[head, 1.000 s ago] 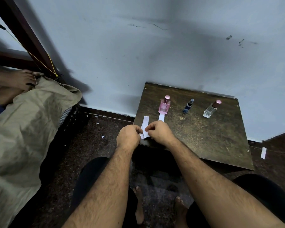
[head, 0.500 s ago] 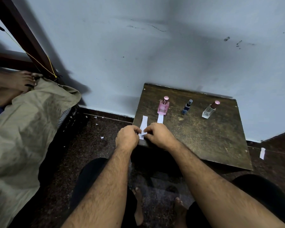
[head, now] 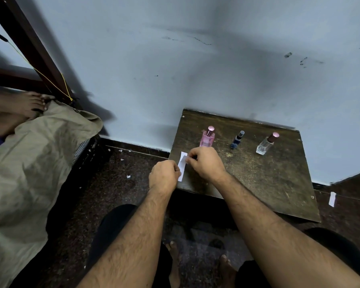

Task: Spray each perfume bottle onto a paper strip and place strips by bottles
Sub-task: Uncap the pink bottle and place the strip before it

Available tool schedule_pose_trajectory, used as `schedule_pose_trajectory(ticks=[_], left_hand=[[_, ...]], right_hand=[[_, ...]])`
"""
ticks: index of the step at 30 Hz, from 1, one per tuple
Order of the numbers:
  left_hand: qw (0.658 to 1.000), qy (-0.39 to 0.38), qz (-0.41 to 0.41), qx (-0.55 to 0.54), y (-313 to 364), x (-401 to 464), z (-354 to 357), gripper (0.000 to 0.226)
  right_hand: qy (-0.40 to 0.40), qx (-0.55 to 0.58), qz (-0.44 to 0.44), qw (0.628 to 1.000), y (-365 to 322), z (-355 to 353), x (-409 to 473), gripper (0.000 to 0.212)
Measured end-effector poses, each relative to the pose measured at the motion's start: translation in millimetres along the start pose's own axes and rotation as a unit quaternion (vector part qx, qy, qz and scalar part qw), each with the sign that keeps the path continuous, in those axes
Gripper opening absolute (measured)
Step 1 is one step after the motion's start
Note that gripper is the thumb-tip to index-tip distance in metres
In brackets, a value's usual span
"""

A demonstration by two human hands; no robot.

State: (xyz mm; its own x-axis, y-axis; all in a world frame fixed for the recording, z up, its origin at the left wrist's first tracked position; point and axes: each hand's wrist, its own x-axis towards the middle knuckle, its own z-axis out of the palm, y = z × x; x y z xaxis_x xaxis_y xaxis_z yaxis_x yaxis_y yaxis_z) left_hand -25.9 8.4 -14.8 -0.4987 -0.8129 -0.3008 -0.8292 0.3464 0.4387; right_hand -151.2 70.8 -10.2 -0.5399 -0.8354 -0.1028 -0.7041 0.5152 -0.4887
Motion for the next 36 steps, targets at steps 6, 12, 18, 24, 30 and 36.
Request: schedule_pose_trajectory(ticks=[6, 12, 18, 24, 30, 36], left_hand=[[1.000, 0.000, 0.024, -0.003, -1.5, 1.3, 2.6, 0.026], [0.998, -0.015, 0.046, 0.040, -3.4, 3.7, 5.6, 0.032], [0.999, 0.000, 0.037, 0.033, -1.6, 1.3, 8.1, 0.027], [0.997, 0.007, 0.048, 0.055, -1.8, -0.6, 7.2, 0.029], [0.996, 0.014, 0.067, 0.058, -4.8, -2.1, 8.4, 0.035], [0.996, 0.028, 0.071, 0.048, -4.1, -8.2, 8.7, 0.034]], right_hand=[[0.002, -0.028, -0.014, 1.000, -7.0, -6.7, 3.9, 0.012], [-0.003, -0.047, -0.016, 0.999, -8.3, -7.6, 7.4, 0.012], [0.025, -0.073, -0.025, 0.997, -20.0, -25.1, 12.5, 0.011], [0.215, -0.061, -0.016, 0.975, -44.5, -82.7, 45.9, 0.020], [0.209, 0.007, -0.030, 0.977, -32.8, -72.9, 22.1, 0.015], [0.198, 0.061, -0.032, 0.978, -26.2, -66.2, -3.7, 0.013]])
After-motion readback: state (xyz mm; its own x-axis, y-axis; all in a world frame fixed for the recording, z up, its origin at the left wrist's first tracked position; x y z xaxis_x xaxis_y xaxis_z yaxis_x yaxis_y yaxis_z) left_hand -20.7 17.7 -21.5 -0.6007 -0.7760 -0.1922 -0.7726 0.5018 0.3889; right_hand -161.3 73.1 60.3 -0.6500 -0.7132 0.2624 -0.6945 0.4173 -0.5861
